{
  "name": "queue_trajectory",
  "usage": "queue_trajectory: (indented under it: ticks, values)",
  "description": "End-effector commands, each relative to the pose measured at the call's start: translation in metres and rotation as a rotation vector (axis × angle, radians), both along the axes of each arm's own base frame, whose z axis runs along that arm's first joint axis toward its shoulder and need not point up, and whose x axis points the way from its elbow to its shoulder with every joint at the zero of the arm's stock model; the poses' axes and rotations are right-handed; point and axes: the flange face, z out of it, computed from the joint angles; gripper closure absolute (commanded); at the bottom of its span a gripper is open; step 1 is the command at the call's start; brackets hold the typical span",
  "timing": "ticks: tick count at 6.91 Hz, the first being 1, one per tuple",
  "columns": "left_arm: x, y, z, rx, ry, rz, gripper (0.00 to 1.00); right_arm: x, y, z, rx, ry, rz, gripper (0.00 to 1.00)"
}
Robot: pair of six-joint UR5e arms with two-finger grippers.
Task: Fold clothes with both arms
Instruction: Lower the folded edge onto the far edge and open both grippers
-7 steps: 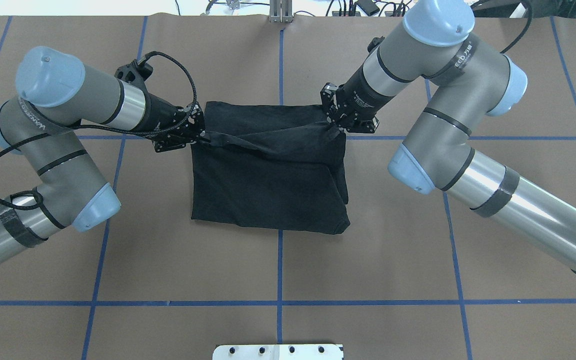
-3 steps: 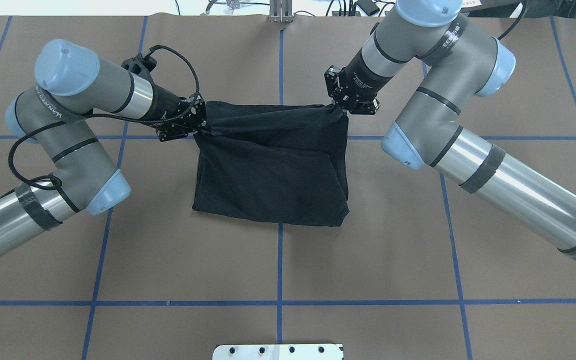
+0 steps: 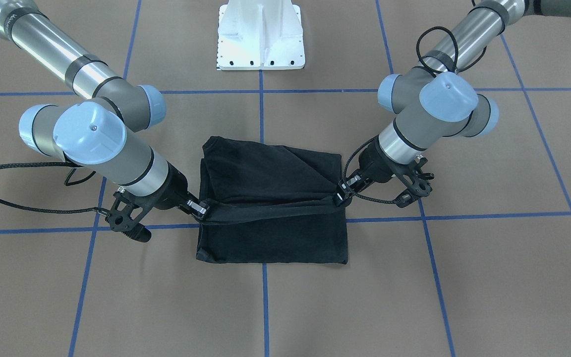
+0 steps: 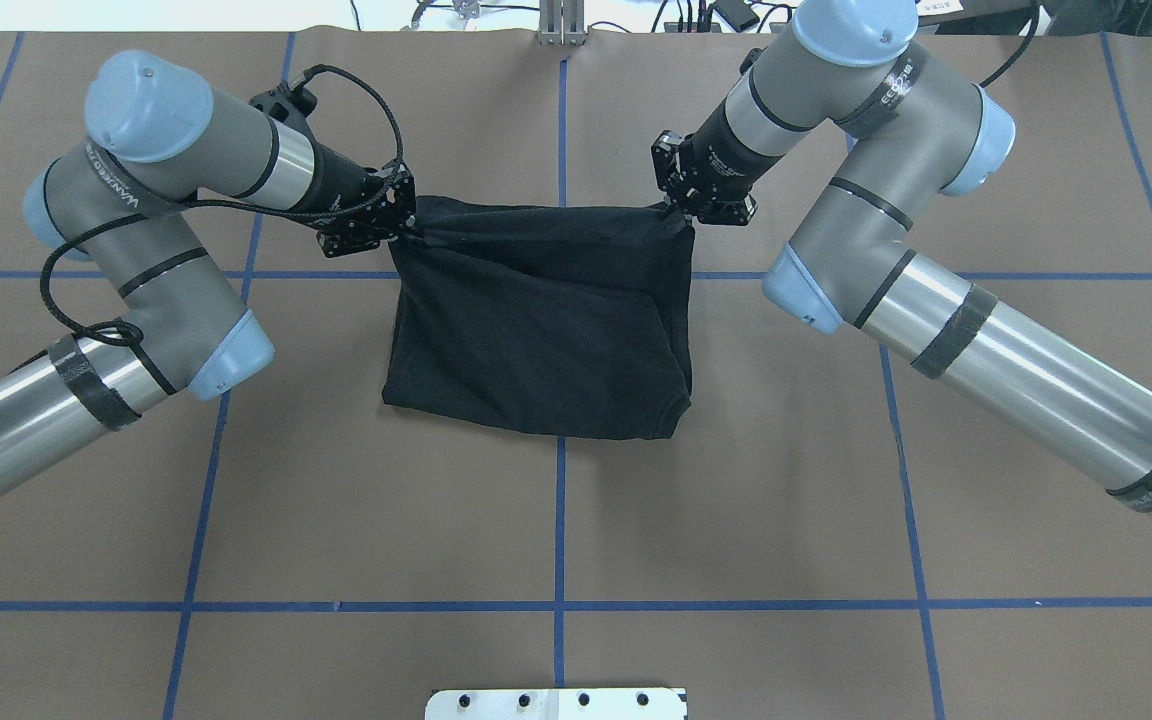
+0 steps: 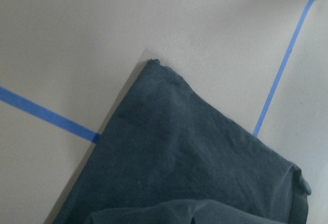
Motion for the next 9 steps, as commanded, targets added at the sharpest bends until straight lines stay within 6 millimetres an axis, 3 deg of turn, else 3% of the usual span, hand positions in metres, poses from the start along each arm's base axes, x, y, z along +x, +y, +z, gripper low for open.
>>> queue_trajectory:
  ticks: [1,2,3,4,5,7,8,9]
  values:
    - [0.006,-0.013,0.002,-0.009,-0.014,-0.018,1.00,-0.004,-0.003,0.002,-0.005,0.004,0.000,1.00]
    - [0.010,-0.018,-0.002,-0.013,-0.016,-0.019,1.00,-0.005,-0.003,0.004,-0.004,0.005,-0.003,0.88]
    - [0.014,-0.022,-0.004,-0.014,-0.017,-0.019,0.74,-0.006,-0.003,0.004,-0.001,0.009,0.003,0.01]
    - [0.020,-0.027,-0.015,-0.015,-0.013,-0.020,0.01,-0.007,-0.004,0.002,-0.001,0.012,0.007,0.00]
    - [0.022,-0.031,-0.019,-0.015,-0.014,-0.026,0.00,-0.005,-0.008,-0.003,0.001,0.009,0.012,0.00]
    - [0.000,-0.049,-0.016,-0.021,-0.019,-0.065,0.00,0.003,-0.015,-0.005,-0.007,0.006,0.028,0.00]
    - [-0.011,-0.057,-0.016,-0.014,-0.022,-0.077,0.00,-0.002,-0.013,-0.014,0.001,0.001,0.021,0.00]
    - [-0.020,-0.063,-0.015,-0.020,-0.027,-0.086,0.00,-0.027,0.004,-0.023,0.010,-0.002,-0.018,0.00]
